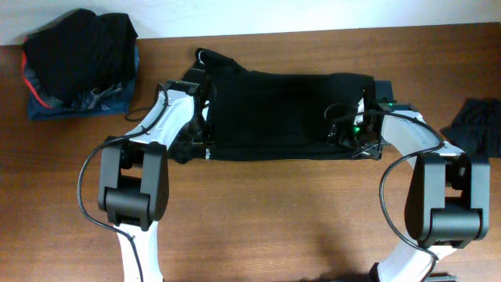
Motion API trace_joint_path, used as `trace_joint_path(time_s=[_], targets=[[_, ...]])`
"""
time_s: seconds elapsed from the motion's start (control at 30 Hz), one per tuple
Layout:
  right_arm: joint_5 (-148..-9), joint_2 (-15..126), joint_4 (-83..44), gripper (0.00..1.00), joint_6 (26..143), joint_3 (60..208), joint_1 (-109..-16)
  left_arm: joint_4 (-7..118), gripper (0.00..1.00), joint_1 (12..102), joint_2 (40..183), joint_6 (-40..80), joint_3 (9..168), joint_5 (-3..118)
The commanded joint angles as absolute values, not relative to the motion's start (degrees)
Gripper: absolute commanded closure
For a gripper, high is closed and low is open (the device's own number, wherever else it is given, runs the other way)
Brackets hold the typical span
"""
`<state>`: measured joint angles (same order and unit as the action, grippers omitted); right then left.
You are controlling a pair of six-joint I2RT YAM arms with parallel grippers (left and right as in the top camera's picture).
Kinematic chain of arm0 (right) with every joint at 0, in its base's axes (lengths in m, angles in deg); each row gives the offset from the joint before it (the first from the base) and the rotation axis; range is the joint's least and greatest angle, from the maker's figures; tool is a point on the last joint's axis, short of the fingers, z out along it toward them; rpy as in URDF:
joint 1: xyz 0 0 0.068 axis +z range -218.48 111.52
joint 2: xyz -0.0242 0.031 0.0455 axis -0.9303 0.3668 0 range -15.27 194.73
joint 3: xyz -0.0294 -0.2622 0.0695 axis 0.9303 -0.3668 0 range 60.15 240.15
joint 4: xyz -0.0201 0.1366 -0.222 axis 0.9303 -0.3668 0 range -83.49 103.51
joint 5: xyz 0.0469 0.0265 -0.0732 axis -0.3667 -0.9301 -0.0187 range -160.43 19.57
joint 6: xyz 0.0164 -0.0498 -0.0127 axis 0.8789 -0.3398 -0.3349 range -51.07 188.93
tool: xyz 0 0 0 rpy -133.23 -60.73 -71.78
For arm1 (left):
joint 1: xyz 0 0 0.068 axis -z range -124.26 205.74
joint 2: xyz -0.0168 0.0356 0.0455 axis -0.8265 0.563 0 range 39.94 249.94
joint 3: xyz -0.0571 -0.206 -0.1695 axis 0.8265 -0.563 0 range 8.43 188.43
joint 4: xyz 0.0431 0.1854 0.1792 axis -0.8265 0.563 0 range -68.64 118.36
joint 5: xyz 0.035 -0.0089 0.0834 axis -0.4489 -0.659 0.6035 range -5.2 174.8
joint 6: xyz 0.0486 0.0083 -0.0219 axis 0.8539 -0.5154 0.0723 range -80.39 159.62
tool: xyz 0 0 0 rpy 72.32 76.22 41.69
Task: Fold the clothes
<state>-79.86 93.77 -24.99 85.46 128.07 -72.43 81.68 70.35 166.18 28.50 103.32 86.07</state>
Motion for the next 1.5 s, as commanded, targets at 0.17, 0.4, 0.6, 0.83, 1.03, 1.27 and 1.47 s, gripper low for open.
trace_joint_path(time_s=[0.17, 0.4, 0.6, 0.83, 1.03, 1.27, 1.47], targets=[[-72.10, 98.05, -24.66, 0.00, 85.29, 126.67, -74.57, 83.60, 0.37, 69.94, 167.60, 29.83, 104.13, 96.37], [-72.12, 98.05, -24.64, 0.00, 85.29, 126.67, -74.57, 88.21, 0.37, 70.00, 166.33, 26.77, 106.75, 111.52], [-73.61, 98.05, -24.64, 0.00, 85.29, 126.67, -74.50, 91.17, 0.37, 69.76, 166.11, 25.20, 107.84, 113.13], [-73.61, 98.05, -24.64, 0.00, 85.29, 126.67, -74.50, 97.39, 0.37, 71.86, 165.59, 22.69, 117.33, 103.12], [-73.61, 98.05, -24.64, 0.00, 85.29, 126.67, -74.50, 97.09, 0.37, 76.08, 165.17, 22.71, 120.00, 85.92], [-74.99, 98.05, -24.64, 0.00, 85.29, 126.67, -74.50, 95.95, 0.53, 77.89, 165.24, 22.73, 118.36, 84.79], [-75.34, 98.05, -24.66, 0.00, 85.29, 126.67, -74.50, 88.91, 0.99, 77.26, 165.72, 22.73, 112.50, 84.30]])
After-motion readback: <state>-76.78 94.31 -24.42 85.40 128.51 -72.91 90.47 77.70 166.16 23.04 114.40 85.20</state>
